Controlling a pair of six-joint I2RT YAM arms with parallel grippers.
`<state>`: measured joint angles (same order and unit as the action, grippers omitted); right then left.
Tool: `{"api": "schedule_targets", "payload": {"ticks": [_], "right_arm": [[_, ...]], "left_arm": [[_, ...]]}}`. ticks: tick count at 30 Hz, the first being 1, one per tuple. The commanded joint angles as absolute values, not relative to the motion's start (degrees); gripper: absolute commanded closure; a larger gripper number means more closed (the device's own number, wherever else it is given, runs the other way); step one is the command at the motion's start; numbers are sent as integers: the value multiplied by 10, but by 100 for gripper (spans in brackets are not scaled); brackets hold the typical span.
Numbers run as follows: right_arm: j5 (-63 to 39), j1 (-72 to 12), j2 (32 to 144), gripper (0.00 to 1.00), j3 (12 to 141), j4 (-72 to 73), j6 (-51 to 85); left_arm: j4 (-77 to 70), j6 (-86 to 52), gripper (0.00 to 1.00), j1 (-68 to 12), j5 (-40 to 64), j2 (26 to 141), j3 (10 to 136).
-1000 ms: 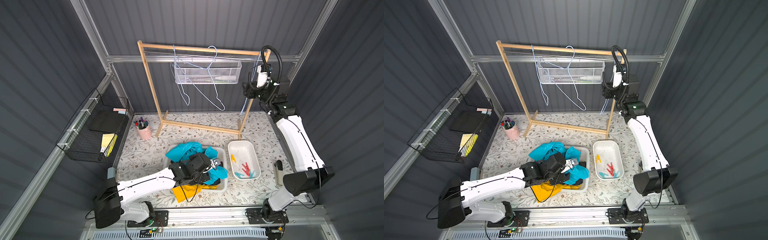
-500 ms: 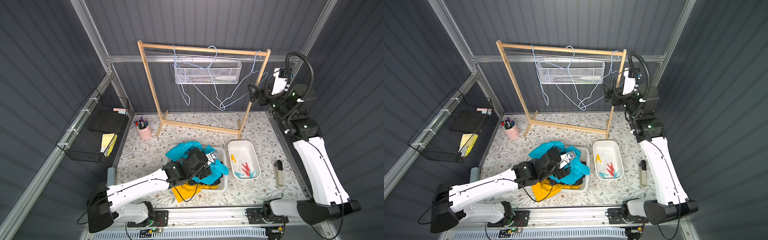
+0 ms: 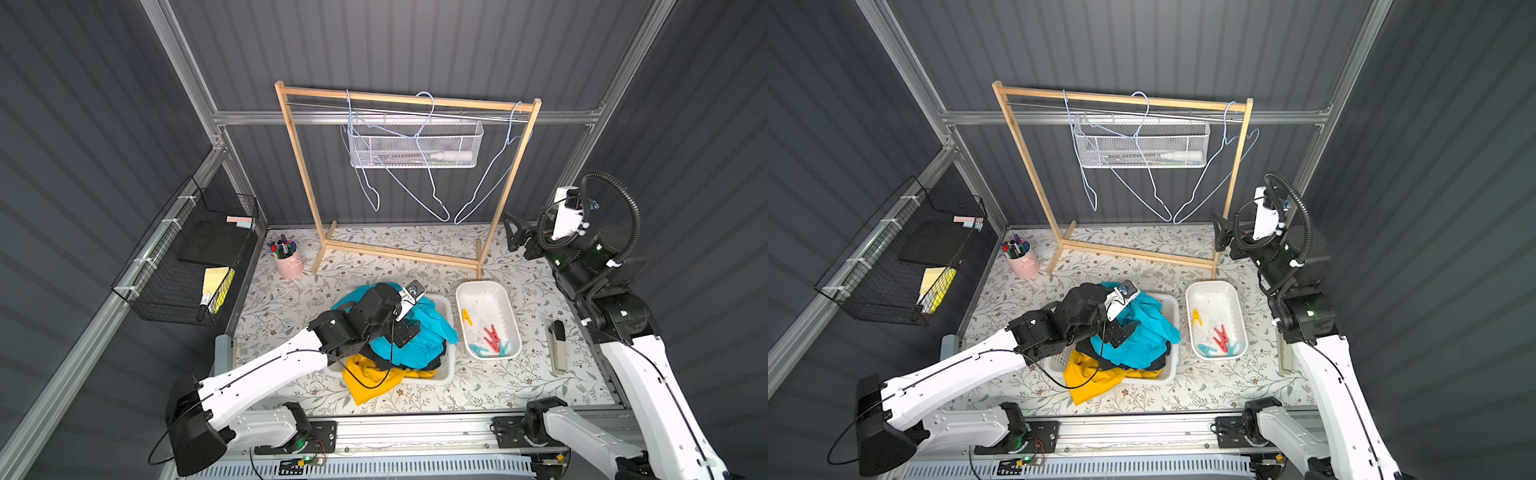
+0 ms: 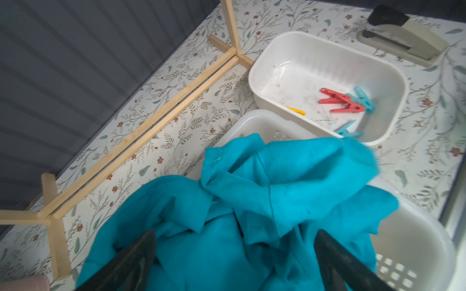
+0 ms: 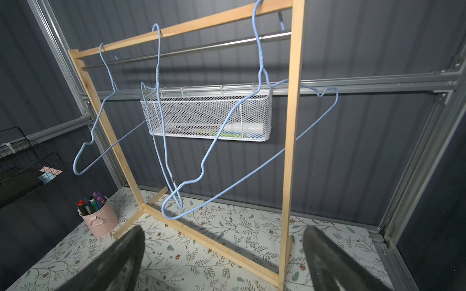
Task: Remove the clothespins securing t-shirts to the hanger
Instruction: Place the hanger on the clothes rail.
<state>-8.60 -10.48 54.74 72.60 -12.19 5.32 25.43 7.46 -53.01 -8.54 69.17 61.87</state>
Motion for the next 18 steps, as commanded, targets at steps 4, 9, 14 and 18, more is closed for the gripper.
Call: {"api": "schedule_targets", "payload": {"ticks": [4, 9, 14, 18], "right_arm": [[-106, -104, 495, 1, 670, -123, 51], [-108, -104, 457, 1, 617, -124, 59], [-102, -104, 423, 1, 567, -122, 63], [-78, -104, 390, 1, 517, -108, 71]], "left_arm": [[325, 70, 0, -516, 2, 689, 667], [323, 46, 0, -491, -44, 686, 680], [316, 22, 0, -448, -102, 685, 686], [333, -7, 0, -401, -167, 698, 695]]}}
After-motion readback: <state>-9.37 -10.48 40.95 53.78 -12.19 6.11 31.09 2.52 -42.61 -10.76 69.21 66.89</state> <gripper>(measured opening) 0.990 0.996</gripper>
